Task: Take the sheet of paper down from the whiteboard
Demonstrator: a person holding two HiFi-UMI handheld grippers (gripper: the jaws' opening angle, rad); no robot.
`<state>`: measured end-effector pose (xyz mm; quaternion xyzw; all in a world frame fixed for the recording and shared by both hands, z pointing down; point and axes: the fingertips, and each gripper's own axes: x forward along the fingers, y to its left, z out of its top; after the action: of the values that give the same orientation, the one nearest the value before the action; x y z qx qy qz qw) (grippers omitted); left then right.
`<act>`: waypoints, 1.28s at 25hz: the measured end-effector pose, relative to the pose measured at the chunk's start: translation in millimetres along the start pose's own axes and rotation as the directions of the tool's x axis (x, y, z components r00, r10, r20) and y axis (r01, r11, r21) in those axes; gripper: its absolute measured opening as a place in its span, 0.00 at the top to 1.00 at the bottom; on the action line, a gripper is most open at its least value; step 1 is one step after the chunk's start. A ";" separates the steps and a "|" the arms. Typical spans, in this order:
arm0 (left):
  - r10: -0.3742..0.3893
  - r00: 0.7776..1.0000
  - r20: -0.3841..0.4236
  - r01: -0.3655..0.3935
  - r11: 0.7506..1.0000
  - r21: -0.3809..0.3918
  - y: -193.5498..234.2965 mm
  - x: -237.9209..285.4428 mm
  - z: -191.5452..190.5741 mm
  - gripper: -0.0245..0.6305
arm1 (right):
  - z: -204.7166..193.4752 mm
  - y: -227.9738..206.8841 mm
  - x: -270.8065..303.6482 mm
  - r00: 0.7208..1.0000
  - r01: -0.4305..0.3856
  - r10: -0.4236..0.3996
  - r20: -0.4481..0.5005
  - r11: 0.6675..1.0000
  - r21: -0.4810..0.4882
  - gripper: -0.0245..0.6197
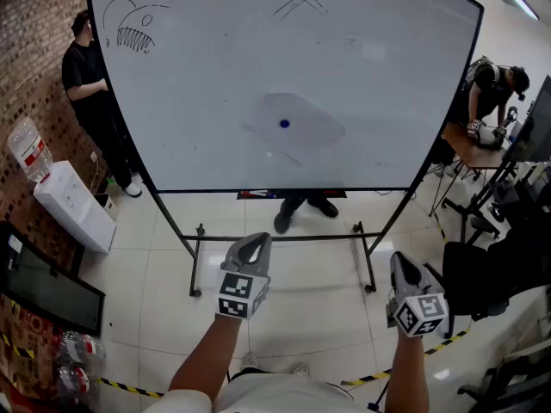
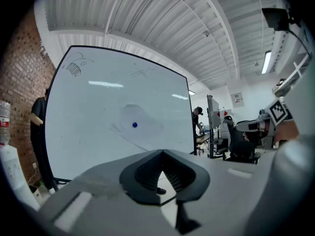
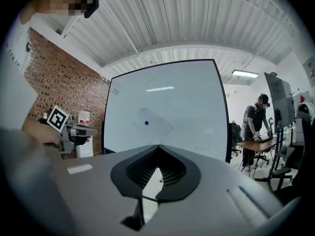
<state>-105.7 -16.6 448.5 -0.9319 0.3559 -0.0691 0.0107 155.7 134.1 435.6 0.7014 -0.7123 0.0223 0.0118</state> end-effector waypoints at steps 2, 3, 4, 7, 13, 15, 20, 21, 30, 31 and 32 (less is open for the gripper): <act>0.020 1.000 0.010 -0.020 1.000 -0.006 -7.3 3.0 5.9 0.95 | -2.5 -9.7 -2.7 1.000 -0.019 0.019 -0.004 1.000 0.001 0.95; 0.028 1.000 0.013 -0.028 1.000 -0.008 -11.5 4.7 8.3 0.95 | -3.4 -15.0 -4.1 1.000 -0.026 0.026 -0.005 1.000 0.002 0.95; 0.034 0.999 0.014 -0.034 0.999 -0.010 -15.9 6.8 10.0 0.95 | -4.1 -20.9 -5.0 1.000 -0.031 0.031 -0.004 1.000 0.005 0.95; 0.045 0.999 0.005 -0.045 0.999 -0.004 -24.7 13.9 10.5 0.95 | -6.2 -35.5 -0.9 0.999 -0.040 0.040 0.006 0.999 0.027 0.95; 0.068 0.998 -0.009 -0.068 0.998 -0.011 -20.4 29.3 7.8 0.95 | -8.9 -43.2 21.5 0.997 -0.074 0.074 0.017 0.996 0.051 0.95; 0.071 0.997 0.002 -0.071 0.997 -0.009 -15.6 39.4 10.3 0.95 | -8.1 -43.4 32.9 0.996 -0.086 0.085 0.018 0.995 0.042 0.95; 0.077 0.997 0.020 -0.077 0.997 -0.028 6.3 79.7 11.4 0.95 | -2.3 -55.7 72.9 0.995 -0.096 0.096 0.012 0.995 0.016 0.95; 0.077 0.997 0.019 -0.076 0.997 -0.030 12.4 89.5 11.1 0.95 | 0.2 -59.4 84.4 0.995 -0.095 0.095 0.012 0.995 0.012 0.95; 0.065 0.998 0.022 -0.065 0.998 -0.020 87.1 180.9 21.0 0.95 | 29.3 -65.3 219.6 0.992 -0.129 0.129 0.007 0.991 -0.017 0.95; 0.064 0.998 0.020 -0.064 0.998 -0.015 94.2 188.3 23.1 0.95 | 31.4 -64.0 230.8 0.991 -0.135 0.135 0.004 0.991 -0.022 0.95; 0.064 0.998 0.019 -0.064 0.998 -0.014 100.1 195.4 25.2 0.95 | 32.8 -63.9 241.3 0.990 -0.140 0.140 0.000 0.990 -0.023 0.95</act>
<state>-24.5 -222.0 440.3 -0.9207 0.3859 -0.0574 0.0098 216.3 -109.5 415.5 0.6497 -0.7599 0.0141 0.0176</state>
